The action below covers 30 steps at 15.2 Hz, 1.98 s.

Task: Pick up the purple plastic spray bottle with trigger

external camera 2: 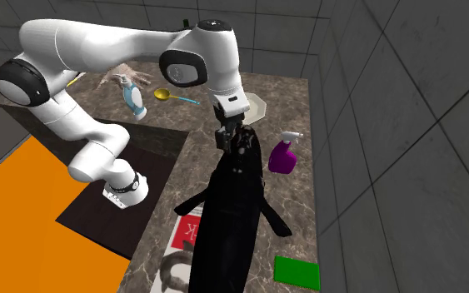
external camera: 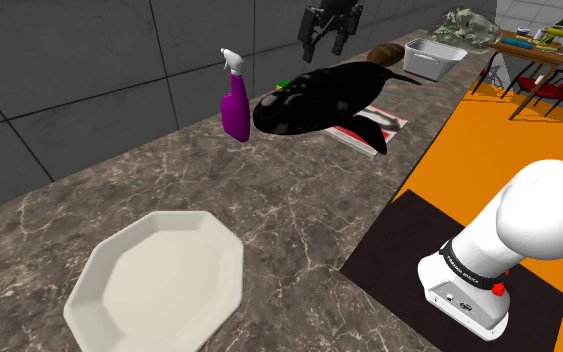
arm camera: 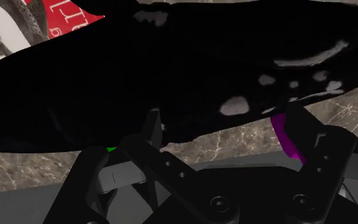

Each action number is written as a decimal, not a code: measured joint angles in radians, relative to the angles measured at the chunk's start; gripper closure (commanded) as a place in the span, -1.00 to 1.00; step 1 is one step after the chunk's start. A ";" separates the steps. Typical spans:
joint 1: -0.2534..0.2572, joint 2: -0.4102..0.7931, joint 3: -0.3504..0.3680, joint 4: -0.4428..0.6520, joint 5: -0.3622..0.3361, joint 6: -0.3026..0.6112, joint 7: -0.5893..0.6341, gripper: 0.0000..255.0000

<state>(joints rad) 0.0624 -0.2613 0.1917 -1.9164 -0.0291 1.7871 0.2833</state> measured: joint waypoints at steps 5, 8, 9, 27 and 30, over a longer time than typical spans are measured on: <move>0.019 0.191 0.045 0.191 -0.037 -0.007 0.055 -1.00; 0.040 0.316 0.069 0.344 -0.070 -0.042 0.089 -1.00; 0.046 0.358 0.073 0.394 -0.081 -0.053 0.094 -1.00; 0.134 0.690 0.094 0.728 -0.176 -0.073 0.156 1.00; 0.134 0.689 0.094 0.725 -0.175 -0.071 0.156 1.00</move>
<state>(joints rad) 0.1962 0.4272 0.2857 -1.1910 -0.2045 1.7165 0.4393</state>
